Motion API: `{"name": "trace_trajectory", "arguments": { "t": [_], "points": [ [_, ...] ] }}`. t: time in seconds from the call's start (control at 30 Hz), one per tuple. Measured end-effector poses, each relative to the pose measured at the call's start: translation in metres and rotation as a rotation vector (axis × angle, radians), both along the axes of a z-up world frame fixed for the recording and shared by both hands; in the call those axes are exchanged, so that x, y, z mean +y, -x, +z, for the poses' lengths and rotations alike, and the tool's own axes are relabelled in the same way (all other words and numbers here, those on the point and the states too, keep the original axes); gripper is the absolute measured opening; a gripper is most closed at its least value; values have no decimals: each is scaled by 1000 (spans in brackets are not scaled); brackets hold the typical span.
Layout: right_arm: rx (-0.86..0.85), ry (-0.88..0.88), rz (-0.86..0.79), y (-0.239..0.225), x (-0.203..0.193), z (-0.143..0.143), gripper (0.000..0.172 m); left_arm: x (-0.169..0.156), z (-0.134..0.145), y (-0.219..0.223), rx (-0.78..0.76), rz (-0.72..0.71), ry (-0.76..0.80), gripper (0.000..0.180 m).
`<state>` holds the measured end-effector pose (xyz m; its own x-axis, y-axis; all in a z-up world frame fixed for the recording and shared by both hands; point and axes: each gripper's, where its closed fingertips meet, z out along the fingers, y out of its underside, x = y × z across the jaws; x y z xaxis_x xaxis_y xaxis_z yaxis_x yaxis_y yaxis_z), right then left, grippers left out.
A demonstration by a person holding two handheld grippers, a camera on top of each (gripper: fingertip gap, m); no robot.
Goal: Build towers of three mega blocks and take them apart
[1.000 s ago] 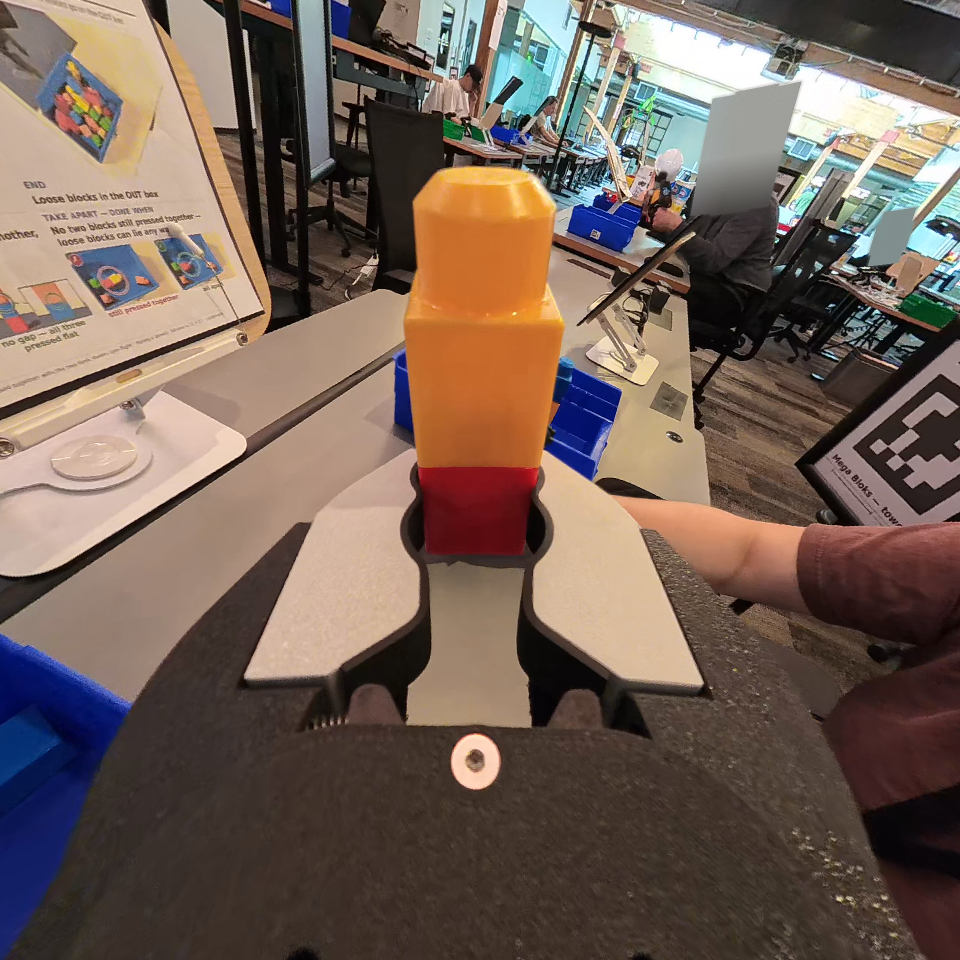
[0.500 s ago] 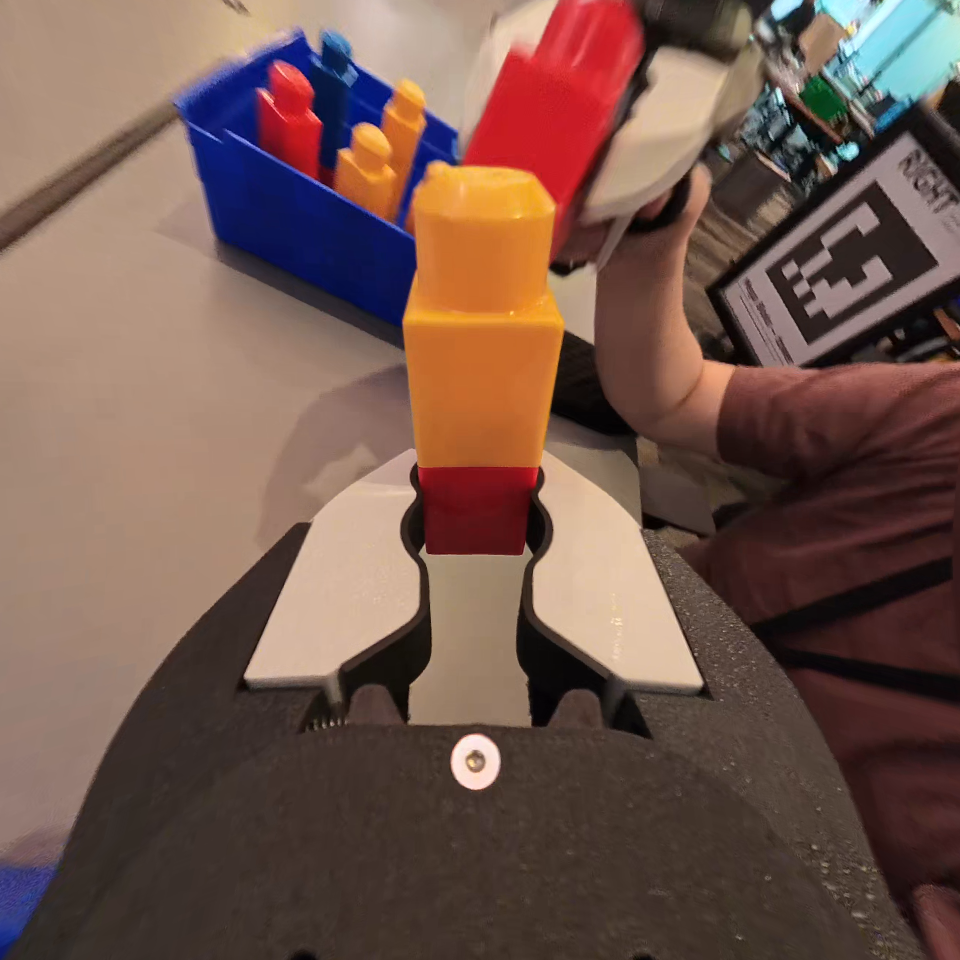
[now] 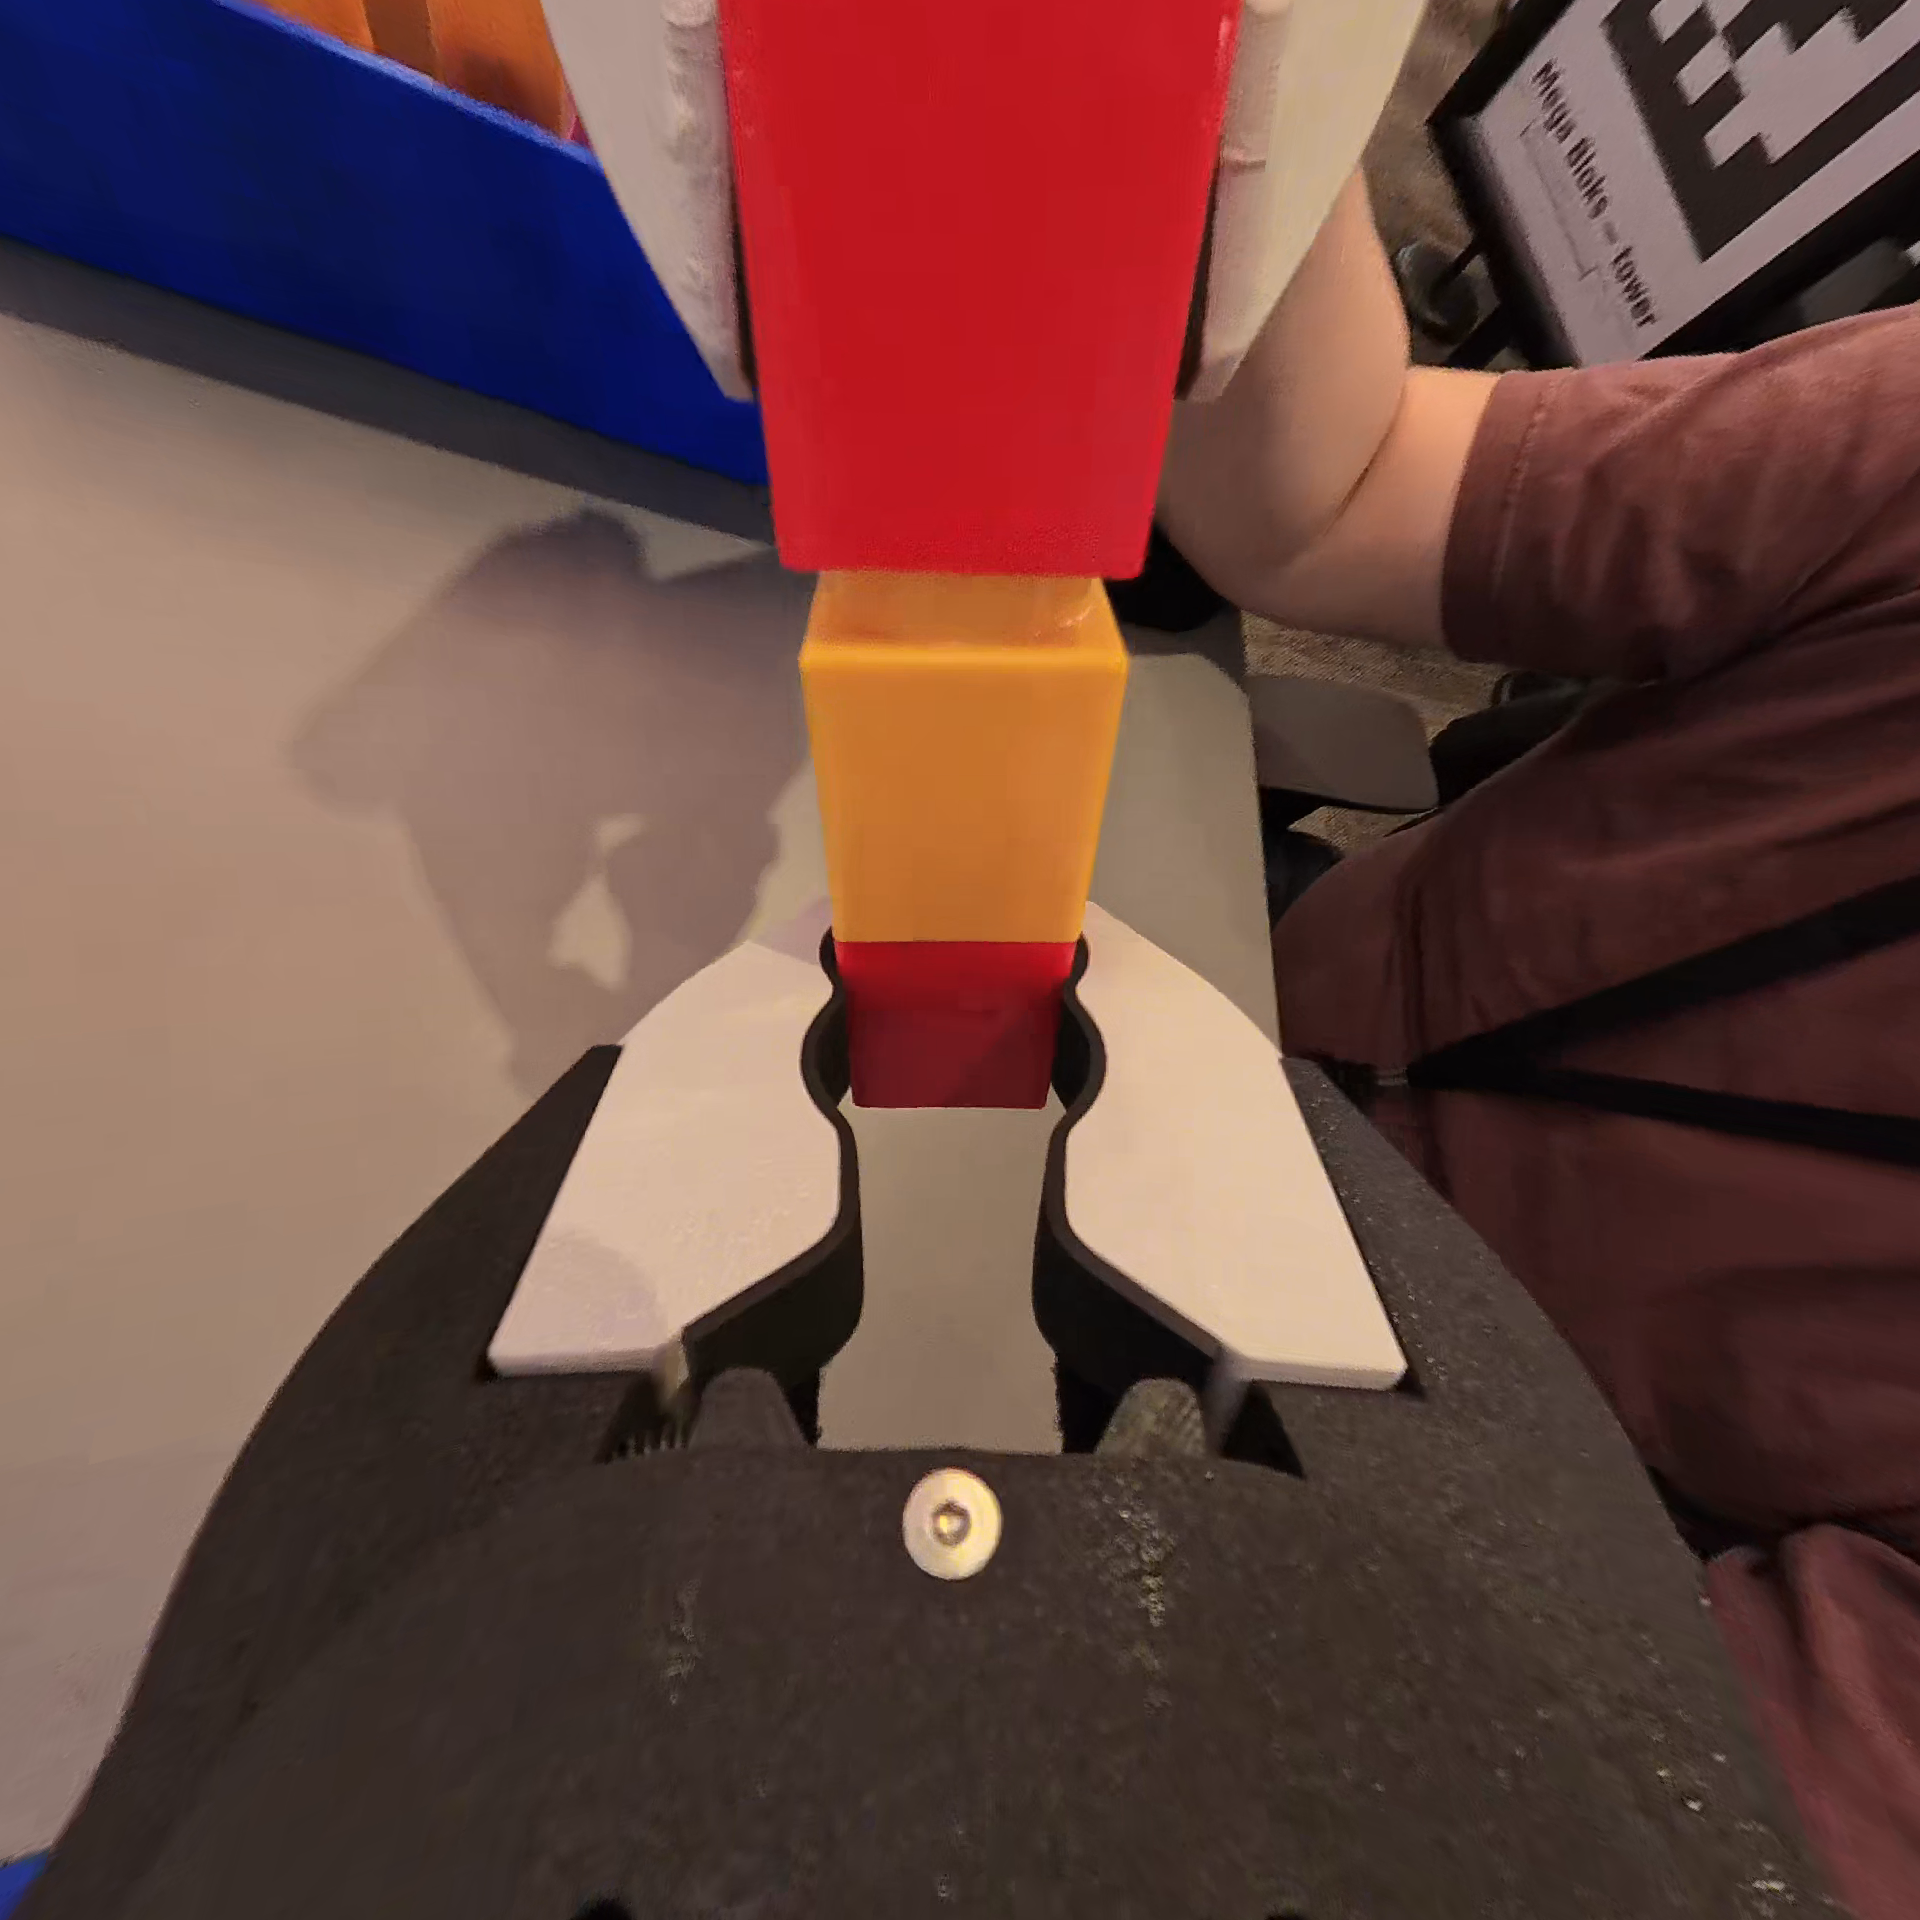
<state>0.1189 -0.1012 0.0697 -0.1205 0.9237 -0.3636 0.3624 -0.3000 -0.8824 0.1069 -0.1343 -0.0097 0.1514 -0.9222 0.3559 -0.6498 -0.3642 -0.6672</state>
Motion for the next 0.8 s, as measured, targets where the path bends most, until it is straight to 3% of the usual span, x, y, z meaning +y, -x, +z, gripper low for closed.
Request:
{"name": "trace_trajectory", "arguments": {
  "t": [0.23, 0.43, 0.53, 0.6, 0.8],
  "points": [
    [-142, -86, 63, 3, -15, -23, 37, -10, -16, 10, 124, -67, -27, 35],
    [223, -29, -56, 17, 4, 30, 37, 7, 23, 1, -102, 37, -55, 35],
    [368, -11, -149, 23, 15, 48, 46, 15, 41, -3, -210, 88, -78, 35],
    [436, 26, -170, 24, 17, 56, 43, 17, 48, -5, -259, 108, -61, 35],
    [403, 32, -143, 24, 14, 50, 36, 13, 42, -5, -226, 94, -25, 35]
  ]
}}
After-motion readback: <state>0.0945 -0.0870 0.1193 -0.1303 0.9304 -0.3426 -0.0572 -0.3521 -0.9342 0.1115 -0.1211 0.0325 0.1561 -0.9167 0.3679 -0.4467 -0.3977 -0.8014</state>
